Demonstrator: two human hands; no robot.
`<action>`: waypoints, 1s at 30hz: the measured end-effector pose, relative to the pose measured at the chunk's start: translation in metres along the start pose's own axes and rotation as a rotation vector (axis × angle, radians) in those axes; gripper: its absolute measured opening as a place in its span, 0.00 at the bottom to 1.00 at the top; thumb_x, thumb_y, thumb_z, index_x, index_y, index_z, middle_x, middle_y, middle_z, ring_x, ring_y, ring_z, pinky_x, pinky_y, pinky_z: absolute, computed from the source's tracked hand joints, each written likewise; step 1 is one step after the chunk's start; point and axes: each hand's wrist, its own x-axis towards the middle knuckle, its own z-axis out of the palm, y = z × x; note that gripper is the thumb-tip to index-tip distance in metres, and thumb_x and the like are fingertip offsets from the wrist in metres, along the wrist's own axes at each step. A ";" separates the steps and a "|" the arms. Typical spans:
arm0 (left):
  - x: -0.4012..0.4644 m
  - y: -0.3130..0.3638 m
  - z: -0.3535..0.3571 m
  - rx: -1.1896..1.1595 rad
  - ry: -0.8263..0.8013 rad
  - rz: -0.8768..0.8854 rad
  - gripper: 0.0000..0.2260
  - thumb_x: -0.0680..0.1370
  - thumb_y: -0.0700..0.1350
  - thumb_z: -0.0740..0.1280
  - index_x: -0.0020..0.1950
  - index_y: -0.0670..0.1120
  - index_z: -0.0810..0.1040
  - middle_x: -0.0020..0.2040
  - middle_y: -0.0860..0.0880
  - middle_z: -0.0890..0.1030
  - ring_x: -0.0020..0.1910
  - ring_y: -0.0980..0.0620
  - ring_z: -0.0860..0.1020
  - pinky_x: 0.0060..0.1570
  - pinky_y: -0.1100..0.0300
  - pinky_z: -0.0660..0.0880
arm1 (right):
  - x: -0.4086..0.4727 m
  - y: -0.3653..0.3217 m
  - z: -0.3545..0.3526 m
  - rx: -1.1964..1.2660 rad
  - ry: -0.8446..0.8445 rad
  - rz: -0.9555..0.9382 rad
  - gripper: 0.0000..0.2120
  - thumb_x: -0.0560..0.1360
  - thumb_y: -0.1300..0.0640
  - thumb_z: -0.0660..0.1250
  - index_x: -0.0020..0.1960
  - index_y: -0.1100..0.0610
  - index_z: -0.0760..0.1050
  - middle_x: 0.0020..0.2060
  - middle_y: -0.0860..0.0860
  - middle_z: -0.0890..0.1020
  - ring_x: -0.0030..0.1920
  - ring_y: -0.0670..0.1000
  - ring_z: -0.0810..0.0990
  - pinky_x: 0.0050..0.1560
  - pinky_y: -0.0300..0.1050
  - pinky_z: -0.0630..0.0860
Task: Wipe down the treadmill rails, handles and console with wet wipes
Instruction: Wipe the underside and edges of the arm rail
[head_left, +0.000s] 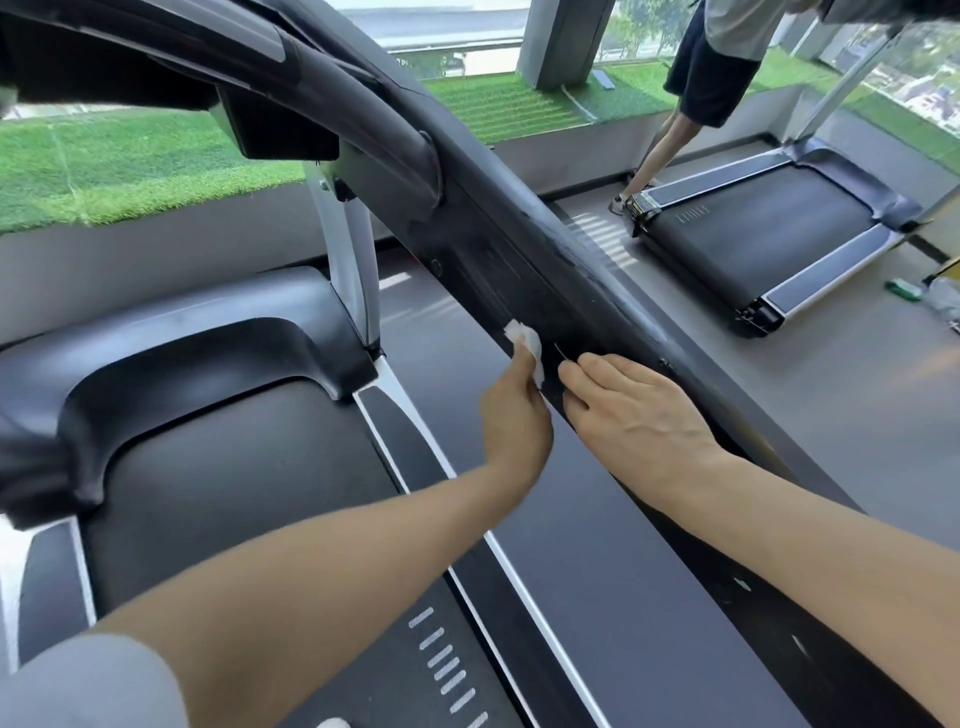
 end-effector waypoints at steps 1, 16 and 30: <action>0.014 -0.002 -0.003 0.034 0.028 -0.013 0.14 0.79 0.33 0.52 0.58 0.37 0.75 0.29 0.51 0.66 0.28 0.55 0.63 0.29 0.69 0.64 | -0.001 0.000 0.001 -0.003 -0.006 -0.015 0.14 0.66 0.66 0.58 0.41 0.62 0.82 0.46 0.56 0.81 0.50 0.56 0.78 0.58 0.46 0.75; 0.004 -0.008 -0.005 0.043 -0.035 -0.006 0.13 0.78 0.31 0.53 0.58 0.32 0.73 0.30 0.48 0.68 0.29 0.54 0.63 0.31 0.65 0.62 | 0.001 -0.001 -0.006 0.000 -0.061 0.021 0.21 0.67 0.68 0.49 0.40 0.62 0.81 0.44 0.56 0.81 0.48 0.56 0.80 0.59 0.47 0.75; -0.040 0.008 0.007 -0.002 -0.041 0.064 0.12 0.77 0.30 0.54 0.56 0.31 0.73 0.32 0.43 0.75 0.32 0.46 0.68 0.36 0.61 0.67 | -0.018 0.001 -0.011 -0.008 0.019 0.013 0.25 0.74 0.71 0.41 0.43 0.64 0.79 0.41 0.55 0.78 0.44 0.56 0.79 0.55 0.46 0.77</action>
